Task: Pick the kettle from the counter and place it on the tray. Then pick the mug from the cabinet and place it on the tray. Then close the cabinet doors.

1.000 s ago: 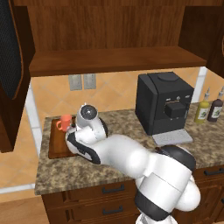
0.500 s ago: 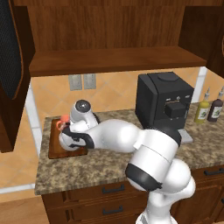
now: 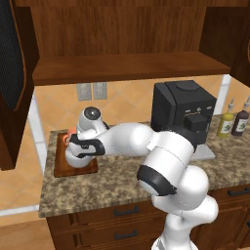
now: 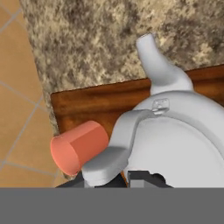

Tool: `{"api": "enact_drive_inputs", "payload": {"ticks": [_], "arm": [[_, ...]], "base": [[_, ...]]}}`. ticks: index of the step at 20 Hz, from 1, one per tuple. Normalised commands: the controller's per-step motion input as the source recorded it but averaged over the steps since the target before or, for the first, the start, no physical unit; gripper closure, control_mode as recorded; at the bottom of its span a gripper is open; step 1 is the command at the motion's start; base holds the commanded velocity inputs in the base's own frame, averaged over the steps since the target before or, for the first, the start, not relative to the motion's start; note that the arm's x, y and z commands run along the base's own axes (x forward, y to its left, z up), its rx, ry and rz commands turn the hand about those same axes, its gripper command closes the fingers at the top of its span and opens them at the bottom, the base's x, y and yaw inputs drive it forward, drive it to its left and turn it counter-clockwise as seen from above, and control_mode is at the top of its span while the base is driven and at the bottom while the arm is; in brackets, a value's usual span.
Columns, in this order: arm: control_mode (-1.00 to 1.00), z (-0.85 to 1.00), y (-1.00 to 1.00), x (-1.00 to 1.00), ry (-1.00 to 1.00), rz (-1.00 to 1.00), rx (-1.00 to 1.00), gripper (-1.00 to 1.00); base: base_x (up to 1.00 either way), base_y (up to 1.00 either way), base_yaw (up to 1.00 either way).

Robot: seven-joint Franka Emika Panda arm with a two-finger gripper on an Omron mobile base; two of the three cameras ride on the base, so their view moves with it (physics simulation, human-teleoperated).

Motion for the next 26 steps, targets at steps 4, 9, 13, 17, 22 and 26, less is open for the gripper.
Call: {"api": "enact_drive_inputs", "payload": {"ticks": [4, 9, 13, 17, 22, 26], "arm": [[-1.0, -0.07, 0.0, -0.04, 0.0, 0.0, 0.01, -1.0], [-1.0, 0.0, 0.0, -0.02, 0.0, 0.0, 0.0, -1.0], [-1.0, 0.0, 0.02, -0.01, 0.0, 0.0, 0.0, -1.0], [-1.0, 0.12, 0.02, -0.09, 0.0, 0.0, 0.0, -1.0], [-1.0, 0.34, 0.11, -0.06, 0.0, -0.05, 0.0, -1.0], [-1.0, 0.32, 0.01, -0.14, 0.0, -0.1, 0.0, -1.0]], "base": [[0.0, 0.0, 0.0], [0.0, 0.0, 0.0], [0.0, 0.0, 0.0], [0.0, 0.0, 0.0], [0.0, 0.0, 0.0], [0.0, 0.0, 0.0]]}}
